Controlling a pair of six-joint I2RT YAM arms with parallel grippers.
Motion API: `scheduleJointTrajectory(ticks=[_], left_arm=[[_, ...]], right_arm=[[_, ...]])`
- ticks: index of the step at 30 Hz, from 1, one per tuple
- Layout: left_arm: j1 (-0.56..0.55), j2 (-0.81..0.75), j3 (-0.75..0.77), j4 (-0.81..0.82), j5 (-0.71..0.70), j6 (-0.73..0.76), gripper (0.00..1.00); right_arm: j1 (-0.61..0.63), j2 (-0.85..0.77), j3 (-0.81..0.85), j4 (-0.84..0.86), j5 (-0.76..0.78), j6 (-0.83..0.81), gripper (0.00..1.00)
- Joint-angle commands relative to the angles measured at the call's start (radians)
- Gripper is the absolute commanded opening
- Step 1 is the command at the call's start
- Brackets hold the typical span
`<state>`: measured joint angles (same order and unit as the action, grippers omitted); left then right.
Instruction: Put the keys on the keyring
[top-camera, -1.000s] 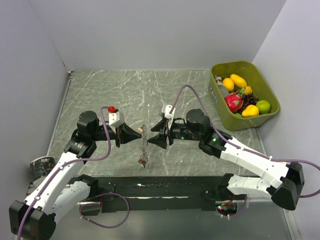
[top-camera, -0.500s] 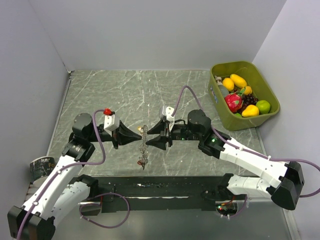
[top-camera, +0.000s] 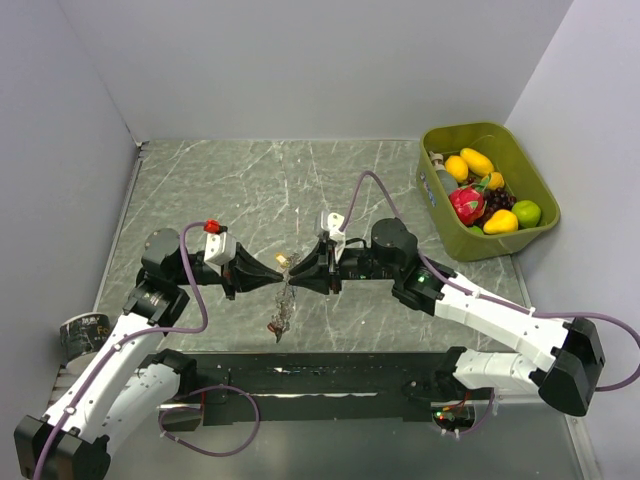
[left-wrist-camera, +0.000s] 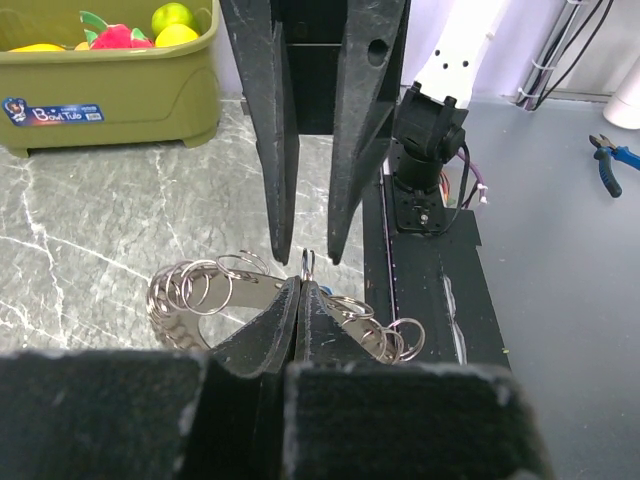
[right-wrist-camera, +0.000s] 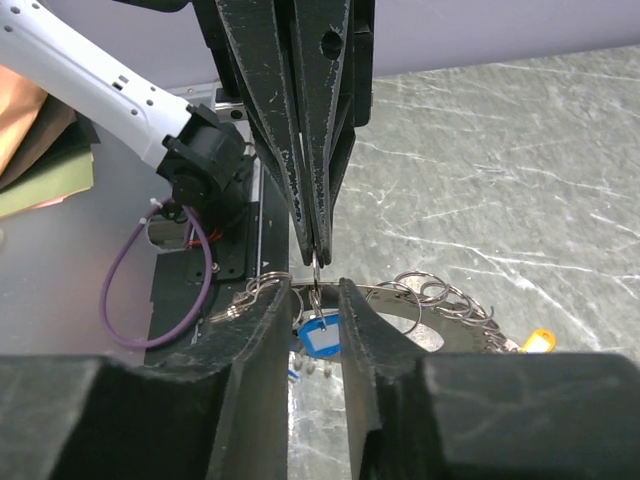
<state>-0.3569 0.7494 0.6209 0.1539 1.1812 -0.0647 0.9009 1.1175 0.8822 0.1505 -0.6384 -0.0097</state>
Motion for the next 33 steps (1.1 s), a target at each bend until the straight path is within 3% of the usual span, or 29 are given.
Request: scheduleJointTrajectory(ticks=[1, 4, 8, 16, 20, 22, 26, 29, 33], left_arm=[[-0.004, -0.019, 0.007, 0.067, 0.026, 0.002, 0.01], [-0.004, -0.018, 0.007, 0.070, 0.029, -0.003, 0.01], [-0.004, -0.019, 0.007, 0.072, 0.029, -0.004, 0.01], [-0.005, -0.019, 0.011, 0.053, 0.017, 0.008, 0.01], [-0.005, -0.001, 0.030, -0.003, -0.023, 0.048, 0.01], [-0.010, 0.022, 0.054, -0.051, -0.037, 0.092, 0.08], [-0.019, 0.074, 0.100, -0.151, -0.060, 0.160, 0.36], [-0.030, 0.099, 0.157, -0.299, -0.103, 0.267, 0.50], [-0.086, 0.126, 0.189, -0.309, -0.140, 0.285, 0.62]], right_arm=[[0.007, 0.005, 0.008, 0.069, -0.018, 0.032, 0.29], [0.006, 0.016, 0.012, 0.073, -0.027, 0.043, 0.20], [0.006, 0.047, 0.040, 0.054, -0.029, 0.062, 0.00], [0.006, 0.061, 0.077, -0.015, -0.015, 0.040, 0.00], [0.006, 0.053, 0.133, -0.138, 0.023, -0.051, 0.00], [0.006, 0.053, 0.174, -0.248, 0.040, -0.116, 0.00], [0.004, 0.059, 0.248, -0.437, 0.074, -0.222, 0.00], [0.004, 0.080, 0.310, -0.575, 0.092, -0.298, 0.00], [0.004, 0.126, 0.389, -0.719, 0.132, -0.351, 0.00]])
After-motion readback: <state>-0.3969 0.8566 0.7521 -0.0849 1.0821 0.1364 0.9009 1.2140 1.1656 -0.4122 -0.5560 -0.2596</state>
